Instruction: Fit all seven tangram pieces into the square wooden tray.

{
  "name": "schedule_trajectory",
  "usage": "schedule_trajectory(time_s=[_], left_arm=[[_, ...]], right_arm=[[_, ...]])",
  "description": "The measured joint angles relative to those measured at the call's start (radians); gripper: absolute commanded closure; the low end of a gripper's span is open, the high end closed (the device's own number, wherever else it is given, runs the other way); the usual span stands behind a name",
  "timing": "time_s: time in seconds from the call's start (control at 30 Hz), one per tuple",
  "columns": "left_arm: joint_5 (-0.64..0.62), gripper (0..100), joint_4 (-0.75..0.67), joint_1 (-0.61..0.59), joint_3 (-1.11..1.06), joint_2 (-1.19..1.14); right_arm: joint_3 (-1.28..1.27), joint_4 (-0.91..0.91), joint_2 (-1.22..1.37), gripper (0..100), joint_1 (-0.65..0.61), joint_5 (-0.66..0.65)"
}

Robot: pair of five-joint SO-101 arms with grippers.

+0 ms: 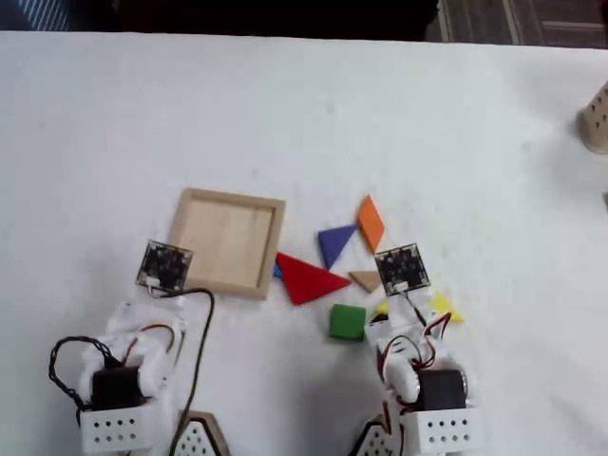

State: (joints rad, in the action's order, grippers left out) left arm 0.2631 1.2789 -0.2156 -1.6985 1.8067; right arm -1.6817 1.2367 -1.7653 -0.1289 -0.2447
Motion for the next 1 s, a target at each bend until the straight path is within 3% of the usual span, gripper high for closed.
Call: schedule_trajectory(time_s=[0.37,0.53,0.7,1.0], left_arm=[[0.000,98,-0.245,-0.089,0.006,0.000],[-0.015,98,-0.239,-0.068,0.115,0.000],[-0.057,97,-0.157,-0.023,0.272,-0.008],[-0.075,82,-0.126,-0.014,0.609,-0.620]], right_arm=[[0.000,-0.193,0.000,97.7,0.026,0.000],[0.000,-0.227,0.000,97.9,0.055,0.000],[0.000,-0.147,0.000,97.8,0.049,0.000],[0.000,-0.138,0.000,97.8,0.041,0.000]])
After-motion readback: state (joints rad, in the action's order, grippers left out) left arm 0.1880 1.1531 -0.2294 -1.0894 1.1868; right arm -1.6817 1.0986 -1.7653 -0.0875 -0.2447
